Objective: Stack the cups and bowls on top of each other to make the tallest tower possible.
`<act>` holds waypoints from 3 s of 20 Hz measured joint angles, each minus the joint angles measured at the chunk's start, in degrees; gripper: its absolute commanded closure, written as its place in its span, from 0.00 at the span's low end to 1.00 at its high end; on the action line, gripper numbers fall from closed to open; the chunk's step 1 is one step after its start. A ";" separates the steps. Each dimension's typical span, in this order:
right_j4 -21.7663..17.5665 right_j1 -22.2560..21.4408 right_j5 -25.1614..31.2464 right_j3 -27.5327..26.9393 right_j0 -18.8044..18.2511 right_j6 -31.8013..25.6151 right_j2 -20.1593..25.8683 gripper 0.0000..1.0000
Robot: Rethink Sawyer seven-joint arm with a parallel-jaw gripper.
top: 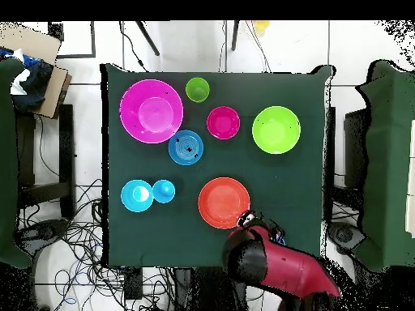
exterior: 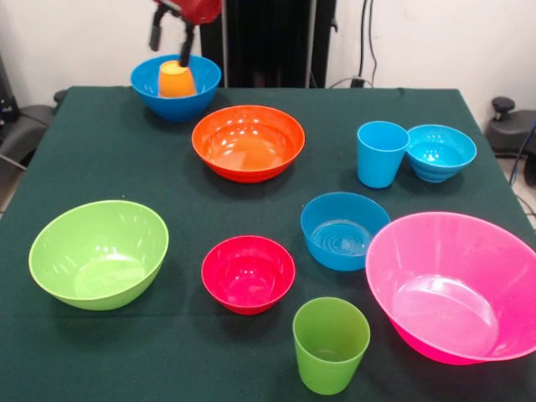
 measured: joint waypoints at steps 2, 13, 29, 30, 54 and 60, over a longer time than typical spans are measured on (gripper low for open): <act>1.18 -0.59 1.26 0.52 1.35 0.00 0.07 0.00; 9.70 -3.09 6.33 3.32 9.56 0.36 0.18 0.00; 21.41 -1.37 6.34 3.83 18.50 3.81 0.15 0.00; 22.29 -0.94 6.34 3.83 18.91 4.10 0.15 0.00; 36.31 4.99 10.36 -2.72 27.95 10.83 -0.86 0.00; 39.22 6.59 12.24 -5.84 29.24 12.80 -0.98 0.00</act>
